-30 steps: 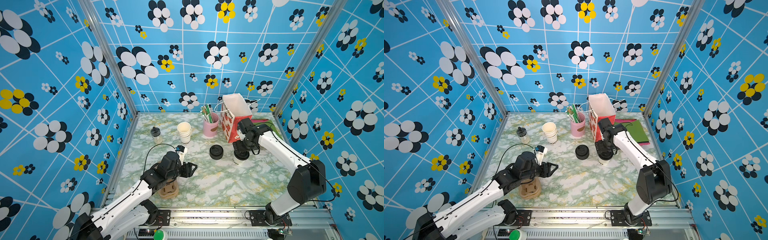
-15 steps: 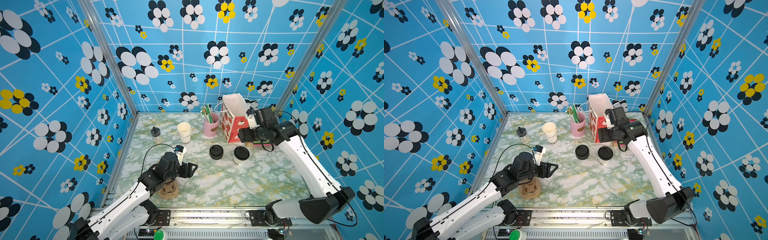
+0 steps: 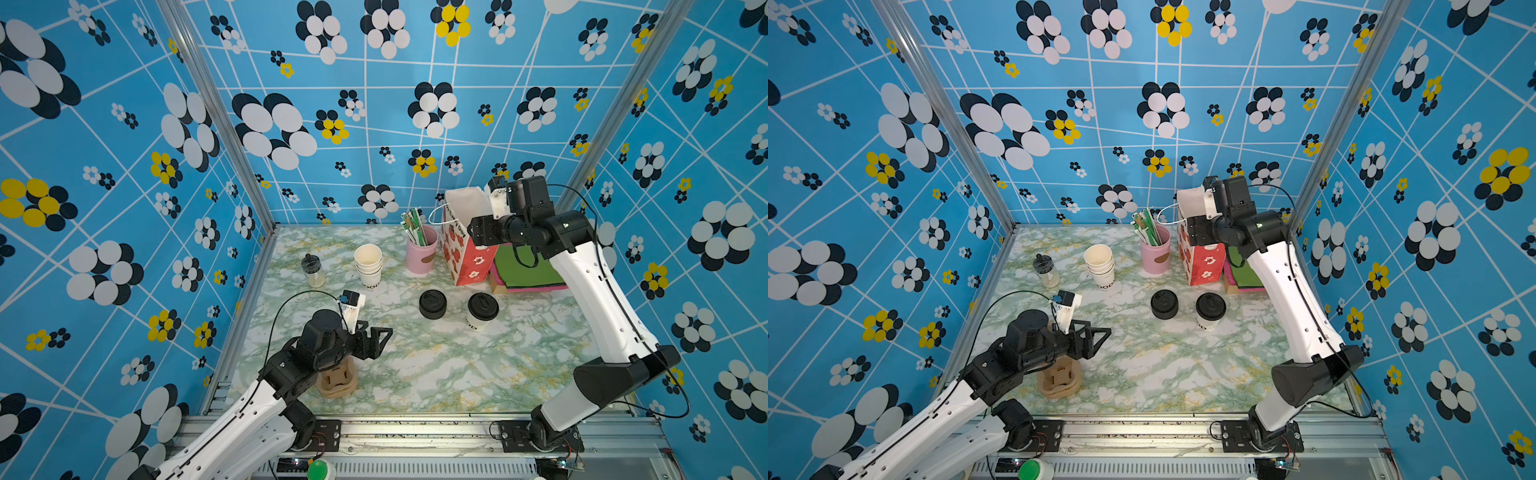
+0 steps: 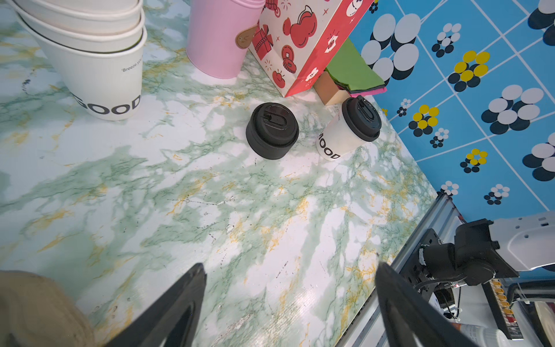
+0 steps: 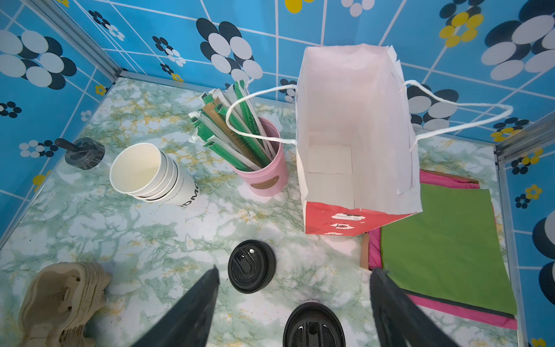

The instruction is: Pack the takeout coffee

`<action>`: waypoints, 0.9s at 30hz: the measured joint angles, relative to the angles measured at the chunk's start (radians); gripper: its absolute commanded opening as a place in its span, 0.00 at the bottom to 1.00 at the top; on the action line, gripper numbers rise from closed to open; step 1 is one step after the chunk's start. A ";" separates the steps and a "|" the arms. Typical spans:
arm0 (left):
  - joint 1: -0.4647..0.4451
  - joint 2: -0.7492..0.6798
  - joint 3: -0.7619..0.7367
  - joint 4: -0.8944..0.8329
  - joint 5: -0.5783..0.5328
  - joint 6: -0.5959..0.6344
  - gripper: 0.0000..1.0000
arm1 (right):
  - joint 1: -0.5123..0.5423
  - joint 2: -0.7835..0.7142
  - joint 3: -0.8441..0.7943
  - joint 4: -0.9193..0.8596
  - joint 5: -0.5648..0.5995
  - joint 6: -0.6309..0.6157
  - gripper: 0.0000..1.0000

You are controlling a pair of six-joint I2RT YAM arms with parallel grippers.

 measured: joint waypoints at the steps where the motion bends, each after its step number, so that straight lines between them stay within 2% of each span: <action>1: 0.000 -0.008 0.000 -0.010 -0.012 0.000 0.90 | 0.000 0.023 0.028 -0.012 0.000 0.000 0.78; 5: 0.000 -0.021 0.004 -0.087 -0.090 -0.005 0.90 | 0.001 0.087 0.101 -0.033 -0.003 0.000 0.78; 12: 0.001 0.010 0.068 -0.283 -0.272 -0.056 0.88 | 0.028 0.095 0.093 -0.041 -0.003 -0.005 0.78; 20: 0.001 0.200 0.123 -0.383 -0.426 -0.112 0.82 | 0.041 0.051 -0.009 -0.036 -0.001 -0.023 0.78; 27: 0.001 0.346 0.129 -0.380 -0.493 -0.178 0.74 | 0.041 -0.077 -0.148 0.027 0.006 -0.023 0.78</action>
